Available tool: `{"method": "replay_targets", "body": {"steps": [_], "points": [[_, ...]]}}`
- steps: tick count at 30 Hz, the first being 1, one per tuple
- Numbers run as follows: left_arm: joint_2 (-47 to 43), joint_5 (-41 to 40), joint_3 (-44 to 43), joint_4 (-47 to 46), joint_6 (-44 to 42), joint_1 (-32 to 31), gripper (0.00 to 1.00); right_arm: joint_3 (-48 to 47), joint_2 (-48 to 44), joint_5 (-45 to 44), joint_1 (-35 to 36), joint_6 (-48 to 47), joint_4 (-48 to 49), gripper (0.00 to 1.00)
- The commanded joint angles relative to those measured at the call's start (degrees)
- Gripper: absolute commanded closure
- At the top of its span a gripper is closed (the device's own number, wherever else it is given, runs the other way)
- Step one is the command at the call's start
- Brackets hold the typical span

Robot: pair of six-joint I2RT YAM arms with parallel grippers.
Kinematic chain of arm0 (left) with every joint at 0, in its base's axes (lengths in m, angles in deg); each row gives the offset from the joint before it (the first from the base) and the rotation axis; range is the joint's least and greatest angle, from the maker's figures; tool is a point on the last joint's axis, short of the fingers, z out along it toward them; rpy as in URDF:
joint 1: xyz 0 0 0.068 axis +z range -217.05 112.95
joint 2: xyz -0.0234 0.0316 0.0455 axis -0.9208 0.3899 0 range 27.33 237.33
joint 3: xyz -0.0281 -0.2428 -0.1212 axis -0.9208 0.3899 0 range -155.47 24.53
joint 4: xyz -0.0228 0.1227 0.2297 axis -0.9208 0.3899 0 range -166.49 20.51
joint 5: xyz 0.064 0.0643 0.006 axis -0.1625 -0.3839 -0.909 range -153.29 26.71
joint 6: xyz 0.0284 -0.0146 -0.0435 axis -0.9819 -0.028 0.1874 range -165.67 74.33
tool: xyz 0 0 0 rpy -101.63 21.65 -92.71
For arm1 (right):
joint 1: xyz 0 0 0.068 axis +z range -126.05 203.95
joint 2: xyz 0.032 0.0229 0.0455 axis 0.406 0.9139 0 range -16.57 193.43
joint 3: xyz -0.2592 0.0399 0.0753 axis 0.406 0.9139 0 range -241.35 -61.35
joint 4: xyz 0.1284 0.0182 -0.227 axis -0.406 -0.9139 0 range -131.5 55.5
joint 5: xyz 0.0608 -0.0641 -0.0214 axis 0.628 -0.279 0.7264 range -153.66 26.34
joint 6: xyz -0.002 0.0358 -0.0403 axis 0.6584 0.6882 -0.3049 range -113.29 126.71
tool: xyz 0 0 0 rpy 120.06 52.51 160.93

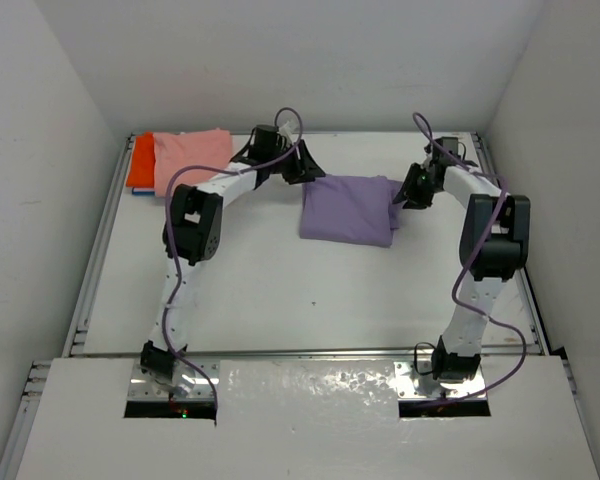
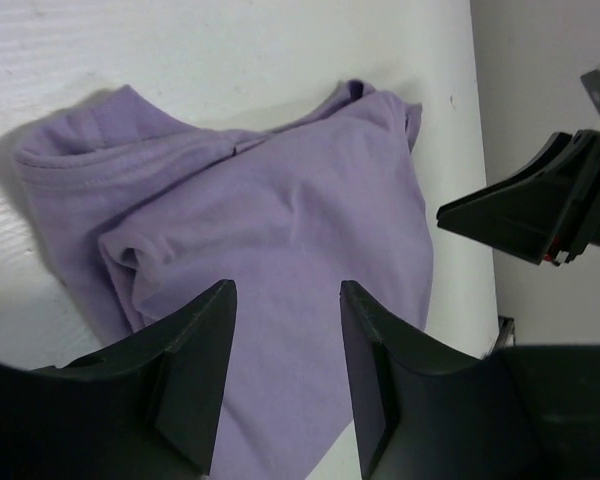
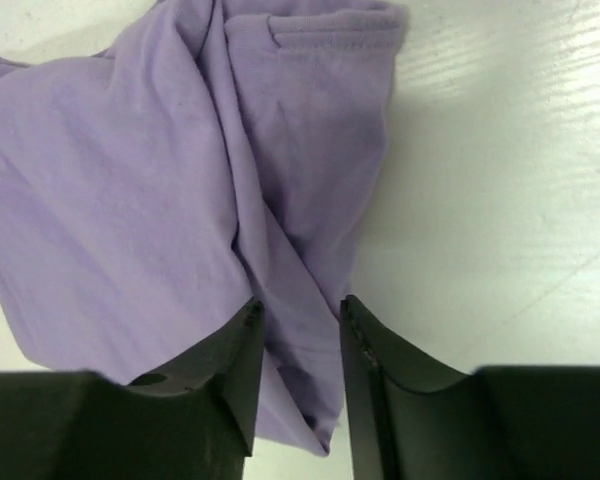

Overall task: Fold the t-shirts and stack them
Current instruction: Fold the long partially folded tshirt into a neat square

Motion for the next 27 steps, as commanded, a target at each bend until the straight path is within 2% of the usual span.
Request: {"method": "replay_targets", "body": {"steps": [1, 5, 8, 10, 13, 21, 23, 27], "points": [[-3.36, 2.24, 0.26, 0.18, -3.49, -1.3, 0.57, 1.06, -4.81, 1.08, -0.05, -0.96, 1.85, 0.66], [-4.5, 0.84, -0.71, 2.55, -5.6, -1.92, 0.58, 0.27, -6.83, 1.6, -0.05, -0.87, 2.73, 0.76], [-4.76, 0.66, -1.42, 3.97, -6.39, -2.0, 0.62, -0.17, -6.75, 5.72, 0.03, 0.88, 7.19, 0.82], [-3.71, 1.36, -1.33, 3.35, -6.4, -1.92, 0.67, 1.58, -5.52, 11.87, 0.3, 4.04, 15.44, 0.87], [-0.56, 2.41, -3.25, 3.61, -6.83, -1.92, 0.77, 2.46, -1.67, 16.62, 1.17, 7.9, 25.12, 0.92], [4.37, 2.33, -6.25, 0.28, -6.75, -1.65, 0.81, 2.73, 9.85, 24.28, 1.79, 19.32, 46.56, 0.9], [5.69, 2.33, -6.69, -1.65, -5.17, -1.3, 0.81, 1.42, 13.72, 24.46, 1.7, 20.13, 46.42, 0.9], [8.15, 0.66, -8.18, -1.23, -5.51, -0.6, 0.82, 1.5, 15.4, 20.95, 1.27, 18.38, 44.14, 0.9]]}}
